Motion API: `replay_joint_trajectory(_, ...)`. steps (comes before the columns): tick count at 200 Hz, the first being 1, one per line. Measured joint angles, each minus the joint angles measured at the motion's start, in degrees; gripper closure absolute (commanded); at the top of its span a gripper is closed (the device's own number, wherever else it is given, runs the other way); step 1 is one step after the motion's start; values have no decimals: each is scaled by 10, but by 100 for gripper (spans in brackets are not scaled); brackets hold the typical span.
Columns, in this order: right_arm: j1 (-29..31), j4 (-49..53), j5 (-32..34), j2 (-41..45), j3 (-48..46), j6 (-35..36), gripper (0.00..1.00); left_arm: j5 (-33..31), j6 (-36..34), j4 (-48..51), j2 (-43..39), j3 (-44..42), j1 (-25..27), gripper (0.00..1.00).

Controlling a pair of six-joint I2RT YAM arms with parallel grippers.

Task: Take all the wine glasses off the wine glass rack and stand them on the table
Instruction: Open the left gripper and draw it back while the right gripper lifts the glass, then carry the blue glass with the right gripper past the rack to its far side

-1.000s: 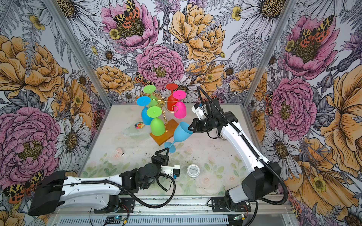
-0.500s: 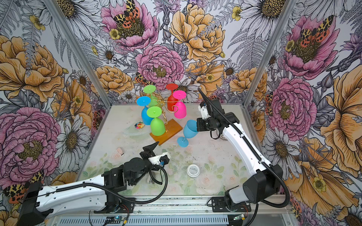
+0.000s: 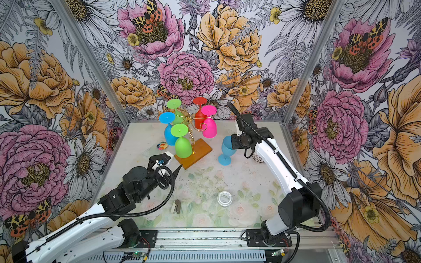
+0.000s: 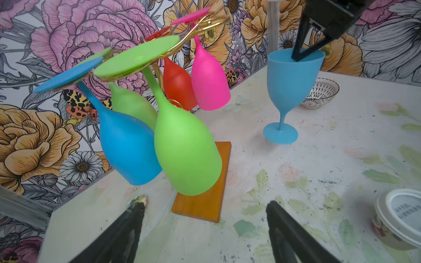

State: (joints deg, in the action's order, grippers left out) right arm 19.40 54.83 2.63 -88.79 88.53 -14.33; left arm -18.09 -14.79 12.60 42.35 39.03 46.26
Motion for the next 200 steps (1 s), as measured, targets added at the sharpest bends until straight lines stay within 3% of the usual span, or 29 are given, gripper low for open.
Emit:
replay_joint_trajectory(131,-11,0,53,-183,183,16,100,192,139,60,48,64,-280,13)
replay_joint_trajectory(160,-18,0,58,-226,231,20,100,215,157,59,50,64,-315,13)
replay_joint_trajectory(200,-26,0,57,-284,299,20,100,218,166,54,49,64,-319,11)
